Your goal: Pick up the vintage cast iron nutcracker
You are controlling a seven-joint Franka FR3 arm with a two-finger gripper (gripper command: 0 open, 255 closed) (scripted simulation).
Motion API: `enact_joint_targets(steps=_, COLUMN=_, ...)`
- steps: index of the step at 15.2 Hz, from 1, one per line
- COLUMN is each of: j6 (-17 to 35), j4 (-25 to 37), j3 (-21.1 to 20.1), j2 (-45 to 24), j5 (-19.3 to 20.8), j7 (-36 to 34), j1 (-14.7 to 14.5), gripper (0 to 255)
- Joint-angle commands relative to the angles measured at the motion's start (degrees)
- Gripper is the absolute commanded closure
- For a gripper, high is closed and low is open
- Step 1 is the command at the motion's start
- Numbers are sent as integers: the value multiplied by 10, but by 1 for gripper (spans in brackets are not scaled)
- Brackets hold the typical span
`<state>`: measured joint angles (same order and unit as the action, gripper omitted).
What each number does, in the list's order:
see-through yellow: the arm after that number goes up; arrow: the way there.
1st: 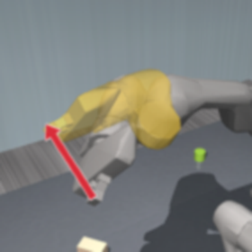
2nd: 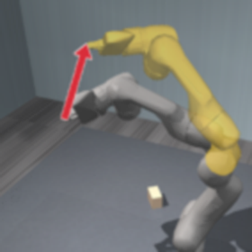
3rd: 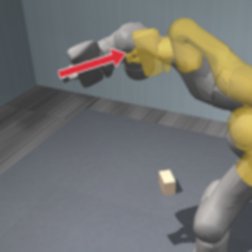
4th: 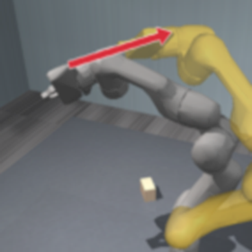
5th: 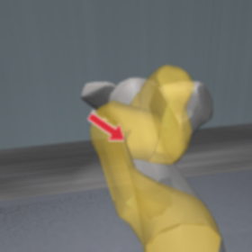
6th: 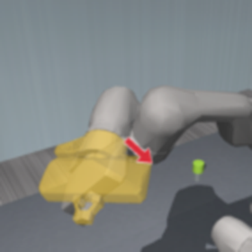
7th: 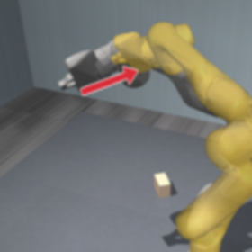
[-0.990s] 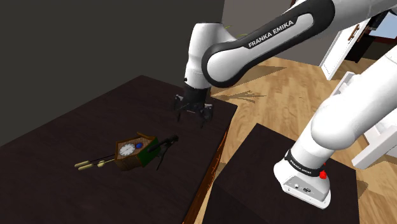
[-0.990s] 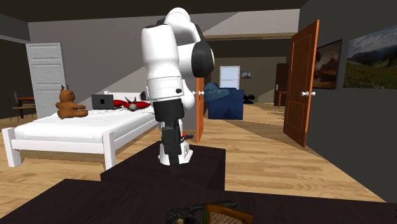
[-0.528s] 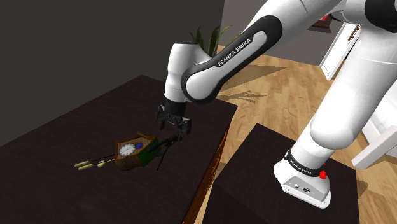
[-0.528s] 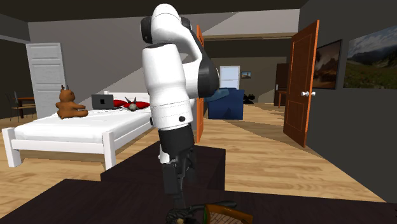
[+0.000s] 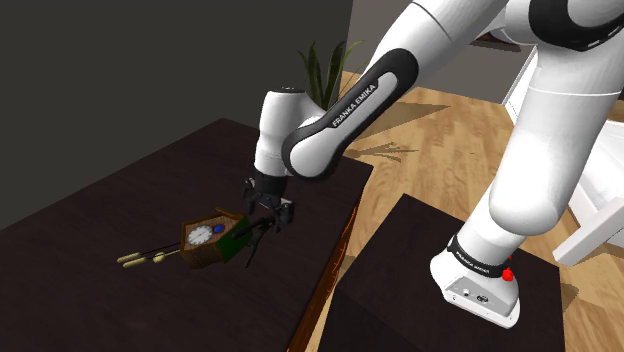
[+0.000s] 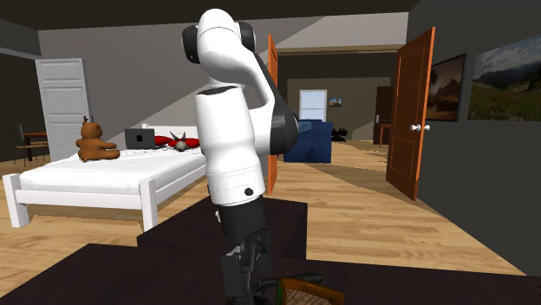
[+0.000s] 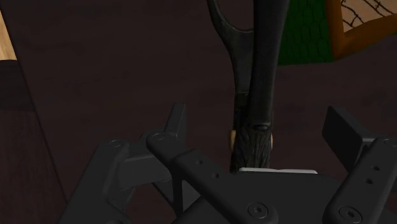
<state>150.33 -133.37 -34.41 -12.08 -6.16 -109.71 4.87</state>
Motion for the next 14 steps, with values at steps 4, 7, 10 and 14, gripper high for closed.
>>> enact_joint_targets(steps=4, j6=7, j4=-2, j3=2, j2=-5, j5=4, j7=-1, j1=-1, gripper=255)
enact_joint_targets(steps=7, j6=7, j4=-2, j3=2, j2=-5, j5=4, j7=-1, j1=-1, gripper=255)
enact_joint_targets(steps=10, j6=8, j4=-2, j3=2, j2=-6, j5=4, j7=-2, j1=-1, gripper=255)
enact_joint_targets(steps=14, j6=-16, j4=2, j3=-6, j2=15, j5=-11, j7=6, j1=5, gripper=255)
